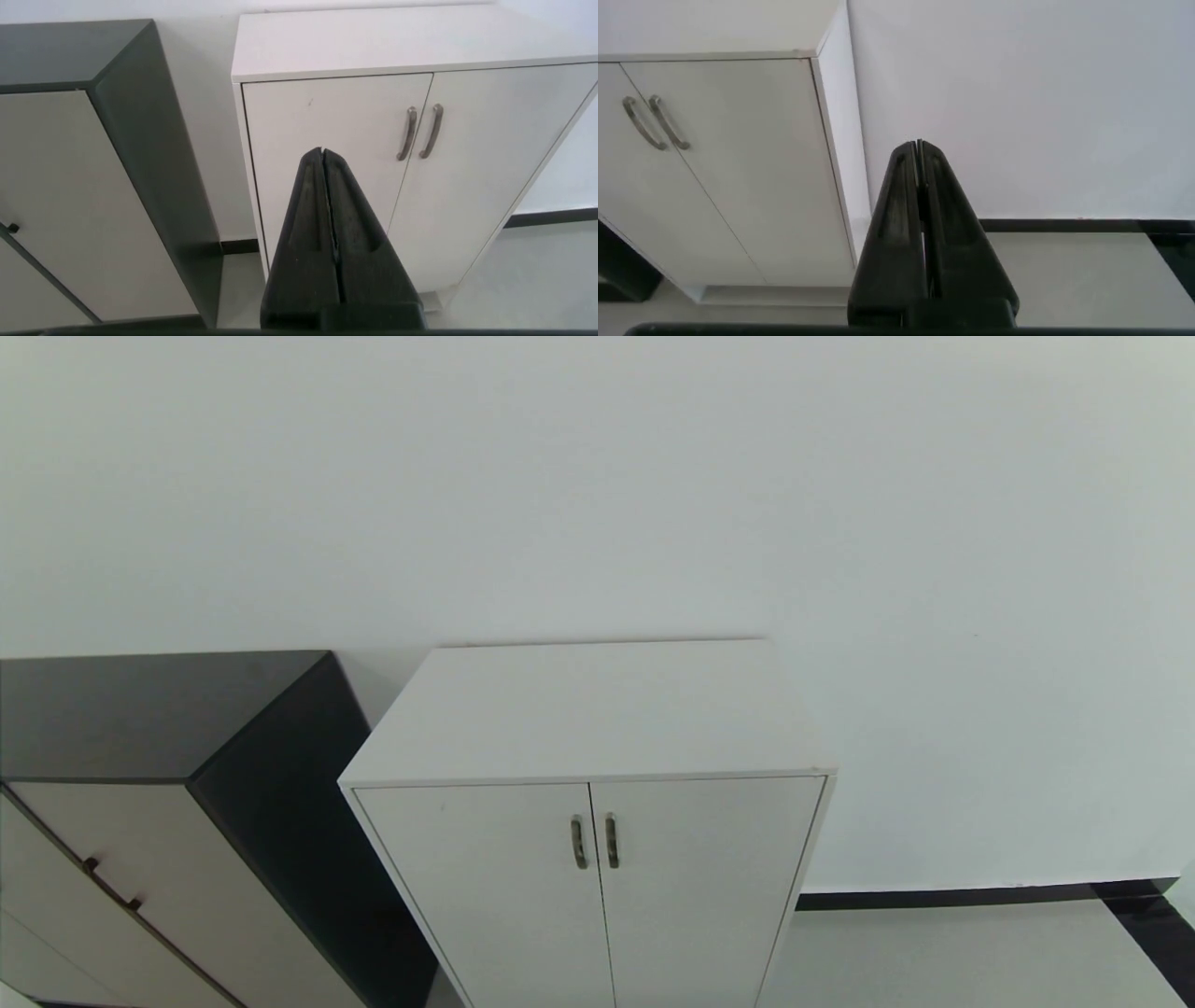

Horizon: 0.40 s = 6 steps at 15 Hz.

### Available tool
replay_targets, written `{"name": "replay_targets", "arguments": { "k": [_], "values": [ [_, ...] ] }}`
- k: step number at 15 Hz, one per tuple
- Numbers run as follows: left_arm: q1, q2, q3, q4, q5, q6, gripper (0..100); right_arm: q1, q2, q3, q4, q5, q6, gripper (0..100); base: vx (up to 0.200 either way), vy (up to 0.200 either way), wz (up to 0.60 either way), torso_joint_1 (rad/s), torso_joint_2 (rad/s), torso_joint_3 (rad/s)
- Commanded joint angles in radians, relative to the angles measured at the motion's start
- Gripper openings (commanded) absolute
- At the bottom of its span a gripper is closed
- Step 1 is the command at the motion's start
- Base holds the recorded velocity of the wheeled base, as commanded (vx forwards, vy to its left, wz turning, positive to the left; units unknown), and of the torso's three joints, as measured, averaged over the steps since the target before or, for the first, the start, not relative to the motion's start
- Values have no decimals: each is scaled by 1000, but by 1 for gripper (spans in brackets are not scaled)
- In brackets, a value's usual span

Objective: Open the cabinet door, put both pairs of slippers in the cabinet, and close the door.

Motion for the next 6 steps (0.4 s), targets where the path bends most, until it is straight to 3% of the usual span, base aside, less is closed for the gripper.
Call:
{"name": "replay_targets", "arguments": {
  "k": [1,6],
  "values": [
    [0,0,0,0,1,0,0,2,-13,0,0,0,-1,0,0,0,0,0,0,0],
    [0,0,0,0,1,0,0,2,-13,0,0,0,5,0,0,0,0,0,0,0]
  ]
}}
